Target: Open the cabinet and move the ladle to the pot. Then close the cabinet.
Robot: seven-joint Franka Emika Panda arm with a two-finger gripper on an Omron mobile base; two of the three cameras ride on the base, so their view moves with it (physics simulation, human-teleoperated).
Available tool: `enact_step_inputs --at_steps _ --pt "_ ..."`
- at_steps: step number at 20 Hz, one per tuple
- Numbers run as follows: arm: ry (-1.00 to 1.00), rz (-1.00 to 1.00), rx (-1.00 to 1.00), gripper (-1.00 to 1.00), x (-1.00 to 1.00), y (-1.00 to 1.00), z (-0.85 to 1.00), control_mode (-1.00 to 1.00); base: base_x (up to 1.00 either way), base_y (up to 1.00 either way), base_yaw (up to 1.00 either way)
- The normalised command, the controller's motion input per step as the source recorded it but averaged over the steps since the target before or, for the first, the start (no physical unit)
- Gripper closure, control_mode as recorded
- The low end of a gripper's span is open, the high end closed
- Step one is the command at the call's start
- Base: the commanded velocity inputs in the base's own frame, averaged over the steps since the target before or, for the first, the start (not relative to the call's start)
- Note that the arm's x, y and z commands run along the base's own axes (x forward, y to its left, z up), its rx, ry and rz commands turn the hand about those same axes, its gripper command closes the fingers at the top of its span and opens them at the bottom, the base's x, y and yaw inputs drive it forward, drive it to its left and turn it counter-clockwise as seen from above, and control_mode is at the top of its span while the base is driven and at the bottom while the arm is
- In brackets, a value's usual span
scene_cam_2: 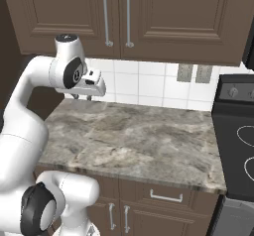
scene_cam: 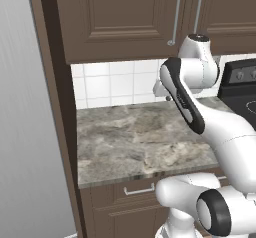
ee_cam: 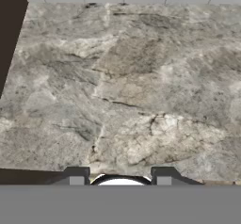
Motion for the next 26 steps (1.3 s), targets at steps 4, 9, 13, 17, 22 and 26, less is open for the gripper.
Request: enact_step_inputs --at_steps 4,9,13,17,22,26 --pt "-0.09 0.00 -0.01 -1.00 -0.06 -0.02 0.00 -1.00 0.00 0.00 0.00" --pt "-0.22 0.02 0.00 -1.00 -0.19 -0.14 0.20 -1.00 0.00 0.00 0.00" --pt "-0.24 0.01 0.00 -1.00 -0.39 -0.36 0.17 -1.00 0.00 0.00 0.00" --pt "-0.21 0.00 0.00 -1.00 -0.34 -0.33 0.19 -1.00 0.00 0.00 0.00" --pt "-0.14 0.00 0.01 -1.00 -0.19 -0.39 0.16 -1.00 0.00 0.00 0.00" --pt "-0.09 0.00 0.04 -1.00 0.00 -0.39 0.10 -1.00 0.00 0.00 0.00"
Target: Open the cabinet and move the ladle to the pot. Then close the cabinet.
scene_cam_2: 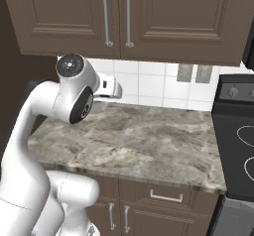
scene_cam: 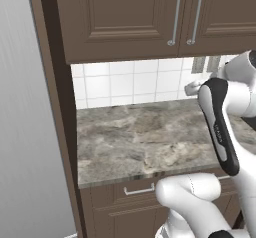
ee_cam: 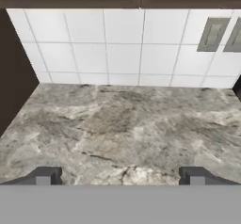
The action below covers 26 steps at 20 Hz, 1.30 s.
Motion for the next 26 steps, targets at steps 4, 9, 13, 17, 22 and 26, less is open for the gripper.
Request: enact_step_inputs --at_steps 4,9,13,17,22,26 --pt "-0.13 0.00 0.03 -1.00 0.00 -0.35 0.18 -1.00 0.00 0.00 0.00" --pt "-0.08 0.00 0.06 -1.00 0.00 -0.28 0.32 -1.00 0.00 0.00 0.00" --pt "-0.03 0.00 0.04 -1.00 0.00 -0.12 0.40 -1.00 0.00 0.00 0.00" --pt "0.00 0.00 0.05 -1.00 0.08 -0.06 0.40 -1.00 0.00 0.00 0.00" --pt "0.00 0.00 0.05 -1.00 0.16 0.00 0.37 -1.00 0.00 0.00 0.00" --pt "0.00 0.00 0.05 -1.00 0.23 0.00 0.30 -1.00 0.00 0.00 0.00"
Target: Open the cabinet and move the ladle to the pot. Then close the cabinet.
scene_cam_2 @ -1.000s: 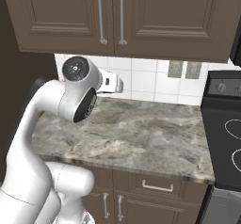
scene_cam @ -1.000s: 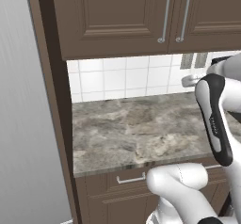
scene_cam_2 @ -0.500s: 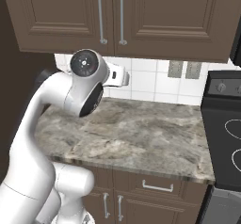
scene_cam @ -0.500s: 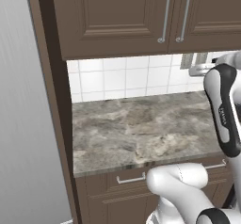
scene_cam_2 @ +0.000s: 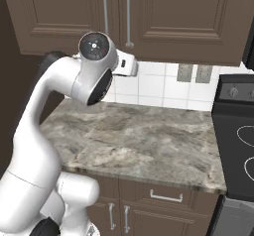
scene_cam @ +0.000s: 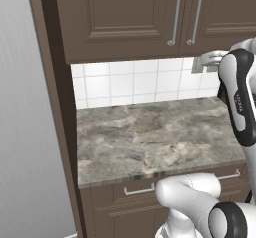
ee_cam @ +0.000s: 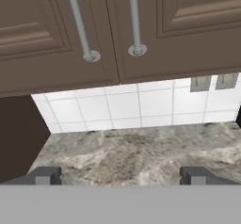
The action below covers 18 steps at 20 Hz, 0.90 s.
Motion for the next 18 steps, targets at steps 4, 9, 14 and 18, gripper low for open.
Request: enact_step_inputs --at_steps 4,9,14,18 --pt "0.00 0.00 0.04 -1.00 0.26 0.00 0.19 -1.00 0.00 0.00 0.00" --pt "0.00 0.00 0.03 -1.00 0.31 0.00 0.15 -1.00 0.00 0.00 0.00" --pt "0.00 0.00 0.02 -1.00 0.25 -0.03 0.10 -1.00 0.00 0.00 0.00" --pt "-0.01 0.00 0.00 -1.00 0.27 -0.04 0.03 -1.00 0.00 0.00 0.00"
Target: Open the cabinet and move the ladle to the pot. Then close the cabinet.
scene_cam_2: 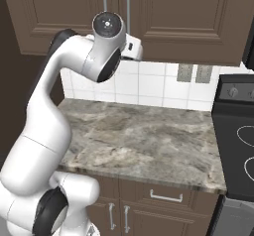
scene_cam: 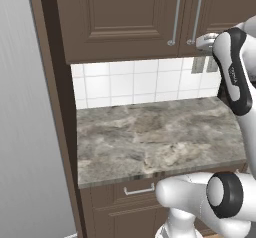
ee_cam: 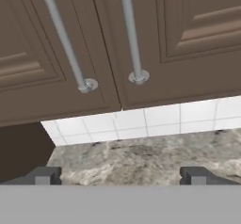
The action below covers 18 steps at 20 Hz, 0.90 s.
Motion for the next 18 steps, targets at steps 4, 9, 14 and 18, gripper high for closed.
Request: enact_step_inputs --at_steps 4,9,14,18 --pt "-0.03 0.00 0.00 -1.00 0.31 -0.07 0.00 -1.00 0.00 0.00 0.00" --pt "-0.08 0.00 0.00 -1.00 0.33 -0.09 0.00 -1.00 0.00 0.00 0.00" --pt "-0.08 0.00 0.00 -1.00 0.33 -0.12 0.02 -1.00 0.00 0.00 0.00" --pt "-0.06 0.00 0.00 -1.00 0.36 -0.05 0.06 -1.00 0.00 0.00 0.00"
